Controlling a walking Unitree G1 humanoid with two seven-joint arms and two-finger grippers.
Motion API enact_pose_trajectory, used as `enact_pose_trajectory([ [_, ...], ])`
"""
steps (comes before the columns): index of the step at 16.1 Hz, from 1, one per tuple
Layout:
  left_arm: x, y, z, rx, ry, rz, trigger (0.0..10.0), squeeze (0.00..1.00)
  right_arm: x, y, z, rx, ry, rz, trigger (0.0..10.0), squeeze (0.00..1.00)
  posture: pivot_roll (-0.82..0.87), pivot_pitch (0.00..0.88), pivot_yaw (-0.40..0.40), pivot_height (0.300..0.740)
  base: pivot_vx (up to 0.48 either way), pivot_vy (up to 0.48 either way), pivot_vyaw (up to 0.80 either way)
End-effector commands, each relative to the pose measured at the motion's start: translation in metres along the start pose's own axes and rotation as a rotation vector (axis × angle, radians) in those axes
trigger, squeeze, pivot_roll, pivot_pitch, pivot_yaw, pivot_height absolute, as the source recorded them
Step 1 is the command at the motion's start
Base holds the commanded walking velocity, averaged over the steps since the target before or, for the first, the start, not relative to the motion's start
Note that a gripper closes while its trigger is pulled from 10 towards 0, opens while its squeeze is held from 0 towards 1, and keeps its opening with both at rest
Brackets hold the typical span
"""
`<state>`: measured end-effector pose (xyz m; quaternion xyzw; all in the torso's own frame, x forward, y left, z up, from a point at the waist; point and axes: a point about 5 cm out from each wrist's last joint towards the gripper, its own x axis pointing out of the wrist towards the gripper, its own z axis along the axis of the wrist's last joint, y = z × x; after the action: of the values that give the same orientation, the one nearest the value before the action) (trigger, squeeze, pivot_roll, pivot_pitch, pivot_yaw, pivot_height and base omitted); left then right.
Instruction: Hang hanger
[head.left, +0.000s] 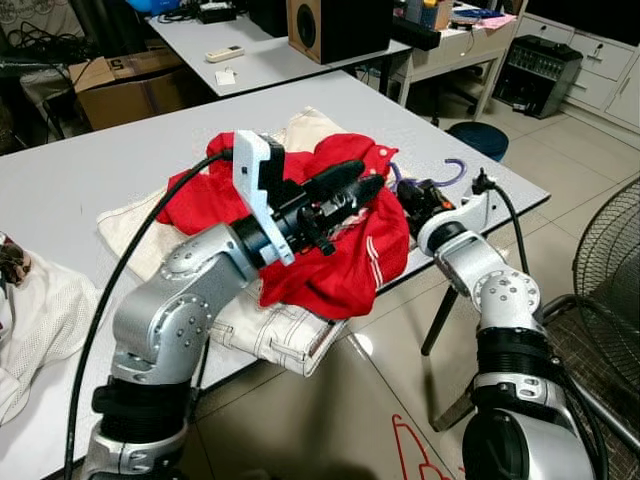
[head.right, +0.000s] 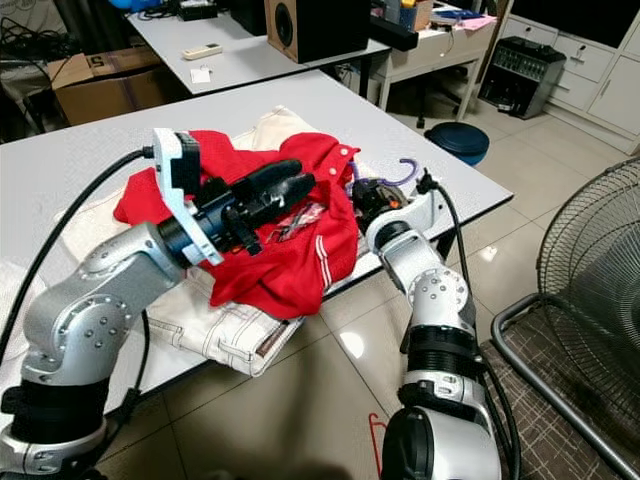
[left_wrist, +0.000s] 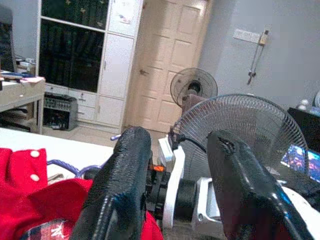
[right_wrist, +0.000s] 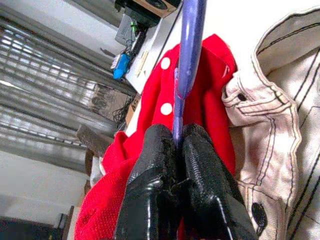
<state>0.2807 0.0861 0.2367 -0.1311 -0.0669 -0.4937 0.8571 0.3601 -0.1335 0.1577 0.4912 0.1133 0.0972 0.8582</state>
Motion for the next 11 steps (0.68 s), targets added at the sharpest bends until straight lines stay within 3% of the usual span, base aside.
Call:
enact_pose_trajectory([
  [1,0.0,-0.001,0.0,0.021,0.015,-0.004,10.0,1.0,-0.001,0.001,0.003,-0.037,-0.01,0.007,10.0,0.0,0.04,0.0,0.017,0.74,0.0,0.0,0.0],
  [2,0.0,0.006,0.0,0.045,0.016,0.061,10.0,1.0,-0.001,0.003,0.004,-0.105,-0.004,0.022,10.0,0.0,0.04,0.0,0.017,0.74,0.0,0.0,0.0],
  [3,0.0,0.026,0.002,0.118,0.028,0.235,10.0,0.85,-0.005,0.012,0.006,-0.303,0.006,0.092,10.0,0.0,0.04,0.0,0.018,0.74,0.0,0.0,0.0],
  [4,-0.003,0.044,0.004,0.189,0.044,0.369,10.0,0.0,-0.01,0.019,0.006,-0.492,0.021,0.162,10.0,0.0,0.04,0.0,0.019,0.74,0.0,0.0,0.0],
  [5,-0.008,0.058,0.009,0.219,0.039,0.465,10.0,0.0,-0.017,0.022,0.009,-0.633,-0.003,0.208,10.0,0.0,0.04,0.0,0.019,0.74,0.0,0.0,0.0],
  [6,-0.01,0.061,0.011,0.225,0.034,0.487,10.0,0.0,-0.02,0.023,0.01,-0.668,-0.016,0.217,10.0,0.0,0.03,0.0,0.022,0.74,0.0,0.0,0.0],
  [8,-0.014,0.072,0.023,0.309,0.004,0.571,10.0,0.0,-0.031,0.025,0.016,-0.875,-0.069,0.267,10.0,0.0,0.03,0.0,0.027,0.74,0.0,0.0,0.0],
  [10,-0.009,0.076,0.03,0.305,-0.056,0.585,10.0,0.0,-0.041,0.028,0.013,-1.09,-0.098,0.321,10.0,0.0,0.02,0.0,0.036,0.74,0.0,0.0,0.0],
  [11,-0.005,0.074,0.032,0.297,-0.074,0.564,10.0,0.0,-0.044,0.029,0.01,-1.145,-0.108,0.35,10.0,0.0,0.02,0.0,0.041,0.74,0.0,0.0,0.0],
])
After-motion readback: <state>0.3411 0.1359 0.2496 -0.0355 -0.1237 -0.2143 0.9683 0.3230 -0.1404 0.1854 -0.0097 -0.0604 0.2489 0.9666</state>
